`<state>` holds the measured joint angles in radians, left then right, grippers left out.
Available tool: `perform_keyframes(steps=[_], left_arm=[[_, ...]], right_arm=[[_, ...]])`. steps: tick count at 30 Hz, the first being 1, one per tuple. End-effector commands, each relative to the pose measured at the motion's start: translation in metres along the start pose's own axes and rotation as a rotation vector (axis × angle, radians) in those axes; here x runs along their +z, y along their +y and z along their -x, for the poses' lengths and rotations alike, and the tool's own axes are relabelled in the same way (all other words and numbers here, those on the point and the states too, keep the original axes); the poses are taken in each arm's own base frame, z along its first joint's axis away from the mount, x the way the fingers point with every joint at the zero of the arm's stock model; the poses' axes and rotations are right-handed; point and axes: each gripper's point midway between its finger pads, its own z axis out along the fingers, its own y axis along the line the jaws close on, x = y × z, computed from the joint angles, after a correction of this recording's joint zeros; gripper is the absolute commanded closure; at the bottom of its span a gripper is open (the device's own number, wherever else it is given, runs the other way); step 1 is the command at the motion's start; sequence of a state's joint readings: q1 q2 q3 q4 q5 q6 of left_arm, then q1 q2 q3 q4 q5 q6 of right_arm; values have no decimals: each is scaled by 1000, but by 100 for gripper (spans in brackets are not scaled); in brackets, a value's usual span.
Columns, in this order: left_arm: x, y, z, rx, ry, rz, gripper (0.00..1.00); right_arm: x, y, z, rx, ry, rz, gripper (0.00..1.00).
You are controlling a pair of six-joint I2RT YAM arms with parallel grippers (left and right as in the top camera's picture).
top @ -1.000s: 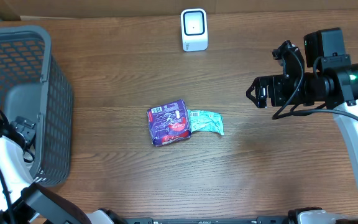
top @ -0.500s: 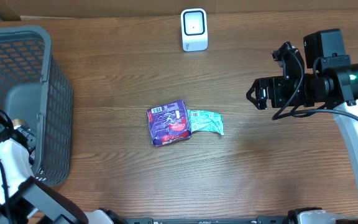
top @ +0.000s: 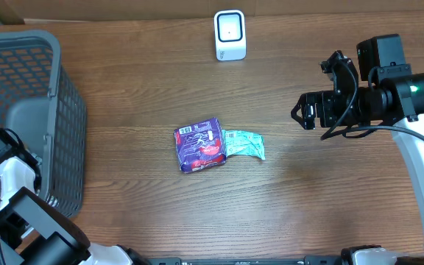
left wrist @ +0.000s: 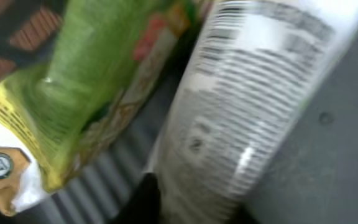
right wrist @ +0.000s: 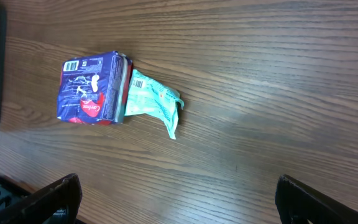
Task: Scan the item barcode
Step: 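Reach the left gripper into the basket and grasp the white tube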
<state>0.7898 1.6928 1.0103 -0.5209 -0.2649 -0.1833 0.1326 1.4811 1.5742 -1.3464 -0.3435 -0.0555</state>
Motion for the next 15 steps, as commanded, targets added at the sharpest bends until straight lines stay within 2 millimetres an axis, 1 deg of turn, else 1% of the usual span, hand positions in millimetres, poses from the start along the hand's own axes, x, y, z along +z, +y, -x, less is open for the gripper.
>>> perform_keyframes(steps=[1, 4, 6, 8, 11, 13, 15], left_arm=[[8, -17, -18, -17, 74, -102, 96], [-5, -35, -12, -19, 87, -219, 96], [-23, -47, 0, -25, 78, -304, 96], [-45, -52, 17, -32, 53, -354, 96], [-91, -57, 46, -39, 1, -432, 96], [-138, -63, 64, -41, -33, -531, 96], [-184, -64, 79, -34, -83, -600, 96]], right_arm=[[2, 2, -1, -5, 4, 8, 0], [2, 2, -1, -5, 4, 8, 0], [2, 2, -1, -5, 4, 8, 0], [2, 2, -1, -5, 4, 9, 0], [2, 2, -1, -5, 4, 9, 0], [2, 2, -1, -4, 4, 9, 0], [2, 2, -1, -1, 5, 9, 0]])
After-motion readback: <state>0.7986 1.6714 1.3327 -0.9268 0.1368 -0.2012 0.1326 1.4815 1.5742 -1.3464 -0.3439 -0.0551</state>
